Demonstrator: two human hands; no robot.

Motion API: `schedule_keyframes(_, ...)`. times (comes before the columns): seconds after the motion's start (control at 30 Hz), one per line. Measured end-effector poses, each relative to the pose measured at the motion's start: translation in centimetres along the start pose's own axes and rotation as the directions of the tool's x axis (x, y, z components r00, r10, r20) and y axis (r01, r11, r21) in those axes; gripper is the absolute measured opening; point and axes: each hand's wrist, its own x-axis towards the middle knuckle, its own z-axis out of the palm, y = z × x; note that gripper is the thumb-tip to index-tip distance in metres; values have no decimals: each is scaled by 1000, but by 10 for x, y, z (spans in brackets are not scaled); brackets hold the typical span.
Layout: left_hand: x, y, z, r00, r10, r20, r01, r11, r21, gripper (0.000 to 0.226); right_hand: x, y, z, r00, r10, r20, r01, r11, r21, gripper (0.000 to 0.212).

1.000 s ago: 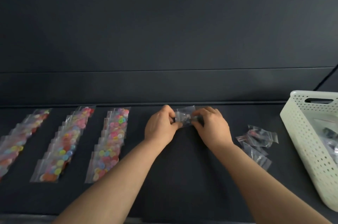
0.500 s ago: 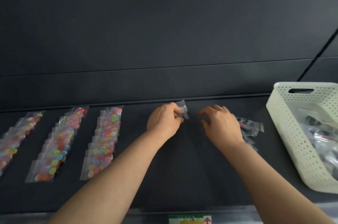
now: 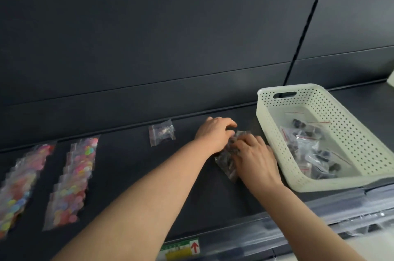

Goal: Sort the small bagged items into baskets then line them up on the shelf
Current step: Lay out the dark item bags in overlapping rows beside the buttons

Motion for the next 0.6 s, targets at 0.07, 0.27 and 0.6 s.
schedule_keyframes(0.07, 7, 3, 2, 999, -37, 30, 36, 998, 50, 36, 0, 3, -1, 1000, -1, 17, 1, 1000, -24, 20)
schedule_keyframes(0.27, 4, -16, -7, 948, -312, -68, 280, 914, -293, 14, 3, 9, -10, 993, 24, 118, -28, 999, 36, 21)
schedule_keyframes(0.6, -44, -28, -31, 924, -379, 57, 263, 516, -815, 15, 44, -37, -20, 955, 158, 252, -290, 684, 669, 30)
